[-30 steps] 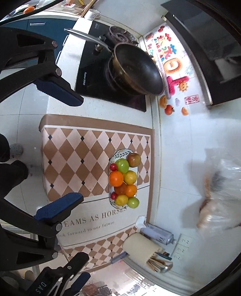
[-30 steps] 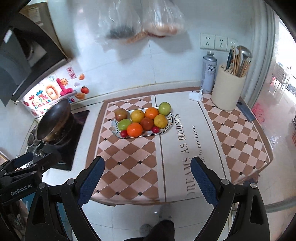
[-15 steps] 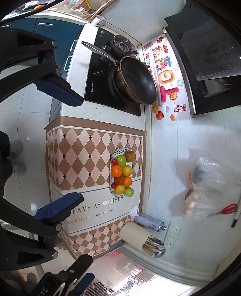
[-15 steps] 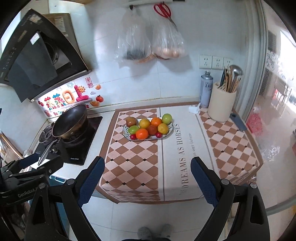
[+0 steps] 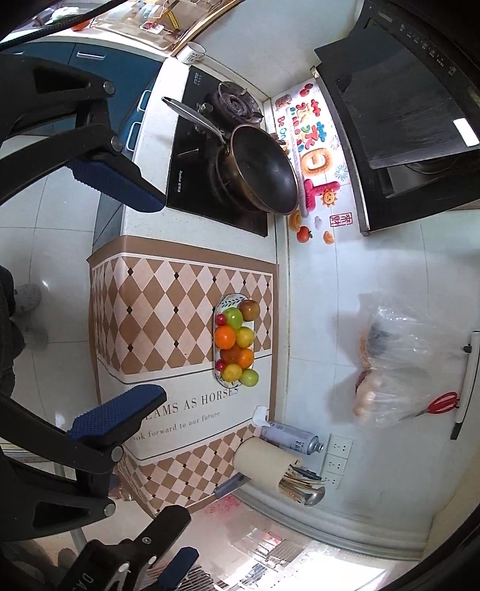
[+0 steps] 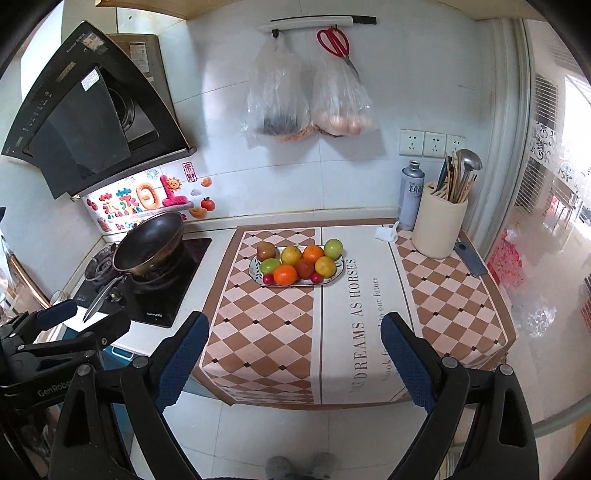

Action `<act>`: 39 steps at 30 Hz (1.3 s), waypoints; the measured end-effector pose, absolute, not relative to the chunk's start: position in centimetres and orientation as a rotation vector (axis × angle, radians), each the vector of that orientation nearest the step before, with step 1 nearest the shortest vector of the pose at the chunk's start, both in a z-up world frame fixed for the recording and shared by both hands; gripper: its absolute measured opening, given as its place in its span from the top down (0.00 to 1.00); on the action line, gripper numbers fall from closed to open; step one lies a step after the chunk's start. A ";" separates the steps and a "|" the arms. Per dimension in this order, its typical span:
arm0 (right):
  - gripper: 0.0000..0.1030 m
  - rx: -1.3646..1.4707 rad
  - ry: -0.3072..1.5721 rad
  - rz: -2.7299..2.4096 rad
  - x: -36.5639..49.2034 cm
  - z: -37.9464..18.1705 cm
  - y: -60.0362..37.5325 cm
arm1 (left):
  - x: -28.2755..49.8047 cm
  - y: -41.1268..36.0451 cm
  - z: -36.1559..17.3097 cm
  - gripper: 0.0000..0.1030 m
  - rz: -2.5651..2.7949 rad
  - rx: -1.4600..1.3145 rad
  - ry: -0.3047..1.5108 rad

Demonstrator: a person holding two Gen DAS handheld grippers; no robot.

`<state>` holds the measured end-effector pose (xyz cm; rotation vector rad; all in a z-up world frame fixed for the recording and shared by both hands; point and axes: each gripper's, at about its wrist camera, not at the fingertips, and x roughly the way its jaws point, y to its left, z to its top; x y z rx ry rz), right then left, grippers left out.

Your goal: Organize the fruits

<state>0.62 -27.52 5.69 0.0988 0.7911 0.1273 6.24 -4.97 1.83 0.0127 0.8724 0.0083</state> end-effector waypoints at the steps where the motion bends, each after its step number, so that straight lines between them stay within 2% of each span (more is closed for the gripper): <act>1: 0.06 0.103 0.793 0.131 0.7 5.7 -27.6 | 6.3 -4.9 1.9 0.07 0.008 0.011 0.871; 13: 0.03 0.096 0.794 0.116 2.5 4.8 -27.9 | 7.8 -5.4 1.4 0.07 0.019 0.008 0.871; 39: 0.03 0.058 0.889 0.012 17.3 -2.6 -28.2 | 19.4 -6.0 -4.4 0.07 0.097 0.007 0.932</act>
